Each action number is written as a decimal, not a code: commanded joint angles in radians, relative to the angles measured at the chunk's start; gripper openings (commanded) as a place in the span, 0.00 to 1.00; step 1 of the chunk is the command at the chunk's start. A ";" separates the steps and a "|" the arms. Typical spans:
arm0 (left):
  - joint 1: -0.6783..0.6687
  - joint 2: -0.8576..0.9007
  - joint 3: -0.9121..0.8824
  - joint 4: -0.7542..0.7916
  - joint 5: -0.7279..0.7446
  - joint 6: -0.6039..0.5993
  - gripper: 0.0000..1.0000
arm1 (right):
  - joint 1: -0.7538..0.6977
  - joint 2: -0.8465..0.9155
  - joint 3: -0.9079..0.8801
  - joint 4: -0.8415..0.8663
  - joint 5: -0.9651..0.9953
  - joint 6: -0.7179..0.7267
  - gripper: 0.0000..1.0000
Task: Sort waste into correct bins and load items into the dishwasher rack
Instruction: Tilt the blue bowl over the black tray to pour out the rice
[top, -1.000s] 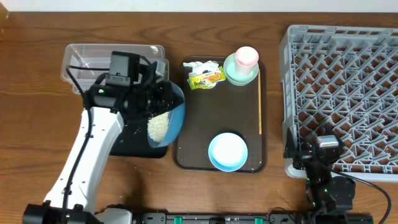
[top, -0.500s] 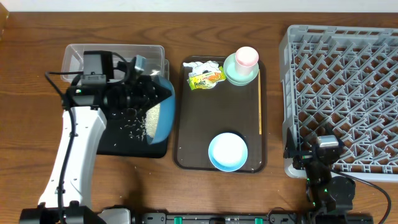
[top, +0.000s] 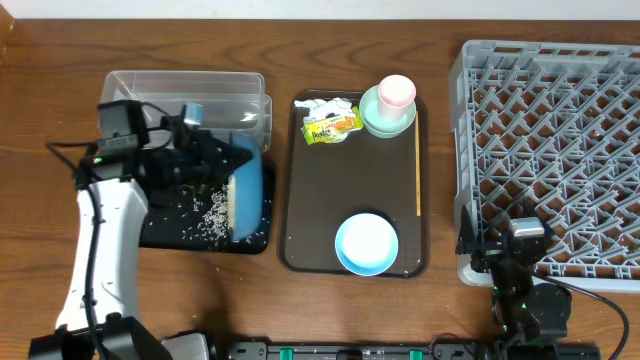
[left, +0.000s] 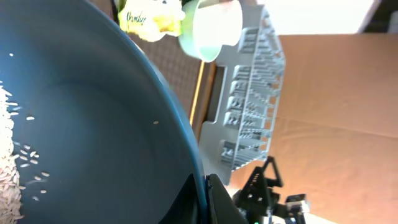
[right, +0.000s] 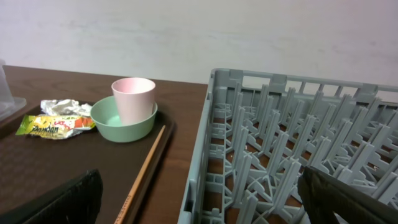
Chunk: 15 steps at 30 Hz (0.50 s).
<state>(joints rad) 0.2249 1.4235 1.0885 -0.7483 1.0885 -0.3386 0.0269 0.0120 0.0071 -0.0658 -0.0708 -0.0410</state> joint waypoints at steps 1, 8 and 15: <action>0.047 -0.023 0.007 0.010 0.118 0.036 0.06 | 0.009 -0.006 -0.002 -0.004 0.006 -0.013 0.99; 0.096 -0.023 0.007 0.010 0.191 0.043 0.06 | 0.009 -0.006 -0.002 -0.004 0.006 -0.012 0.99; 0.163 -0.017 -0.005 0.006 0.240 0.051 0.07 | 0.009 -0.006 -0.002 -0.004 0.006 -0.013 0.99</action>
<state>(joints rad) 0.3580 1.4231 1.0882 -0.7395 1.2438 -0.3096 0.0269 0.0120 0.0071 -0.0658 -0.0708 -0.0410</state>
